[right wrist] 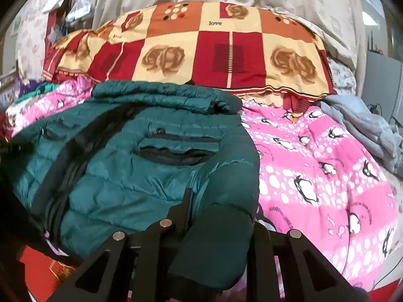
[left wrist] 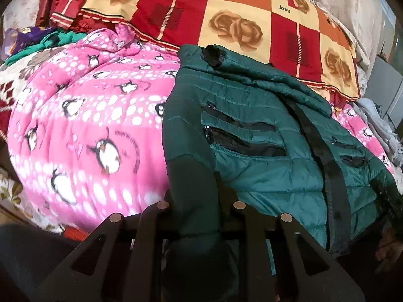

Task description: Fold large clothes

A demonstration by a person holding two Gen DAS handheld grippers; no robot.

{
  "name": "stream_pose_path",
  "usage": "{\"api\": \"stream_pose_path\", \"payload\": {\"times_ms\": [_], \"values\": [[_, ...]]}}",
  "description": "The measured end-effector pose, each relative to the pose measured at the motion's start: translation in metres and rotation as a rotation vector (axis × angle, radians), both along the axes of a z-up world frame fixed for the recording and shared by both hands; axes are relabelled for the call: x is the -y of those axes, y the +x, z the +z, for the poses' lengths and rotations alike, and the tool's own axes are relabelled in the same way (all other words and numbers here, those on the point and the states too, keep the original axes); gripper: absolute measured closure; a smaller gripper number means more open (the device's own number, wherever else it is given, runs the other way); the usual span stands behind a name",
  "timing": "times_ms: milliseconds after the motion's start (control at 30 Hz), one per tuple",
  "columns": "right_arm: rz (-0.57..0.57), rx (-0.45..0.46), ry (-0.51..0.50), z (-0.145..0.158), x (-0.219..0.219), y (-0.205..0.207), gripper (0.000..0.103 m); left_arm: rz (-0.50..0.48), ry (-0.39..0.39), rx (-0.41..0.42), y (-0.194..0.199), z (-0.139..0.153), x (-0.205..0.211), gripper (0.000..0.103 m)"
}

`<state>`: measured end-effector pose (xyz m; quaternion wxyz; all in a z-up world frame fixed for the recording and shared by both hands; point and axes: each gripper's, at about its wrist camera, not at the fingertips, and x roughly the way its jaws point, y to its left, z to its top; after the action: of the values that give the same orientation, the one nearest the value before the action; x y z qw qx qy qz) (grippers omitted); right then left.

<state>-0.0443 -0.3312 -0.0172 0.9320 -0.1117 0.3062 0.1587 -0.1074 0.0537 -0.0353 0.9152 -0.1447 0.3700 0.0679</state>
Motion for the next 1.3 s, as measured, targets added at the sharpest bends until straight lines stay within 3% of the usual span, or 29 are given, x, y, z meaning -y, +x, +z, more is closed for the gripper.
{"api": "stream_pose_path", "payload": {"times_ms": [300, 667, 933, 1300], "values": [[-0.019, -0.004, 0.071, 0.026, 0.021, -0.034, 0.085, 0.032, 0.030, -0.023, -0.042, 0.016, 0.020, 0.088], [0.010, 0.032, 0.091, 0.057, 0.031, -0.082, 0.086, 0.069, 0.019, 0.046, -0.075, 0.050, 0.010, 0.088], [0.009, 0.075, 0.112, 0.078, 0.042, -0.099, 0.086, 0.058, 0.033, 0.086, -0.091, 0.070, 0.015, 0.088], [0.005, 0.160, 0.150, 0.114, 0.057, -0.114, 0.087, 0.080, -0.014, 0.192, -0.116, 0.095, 0.009, 0.088]]}}
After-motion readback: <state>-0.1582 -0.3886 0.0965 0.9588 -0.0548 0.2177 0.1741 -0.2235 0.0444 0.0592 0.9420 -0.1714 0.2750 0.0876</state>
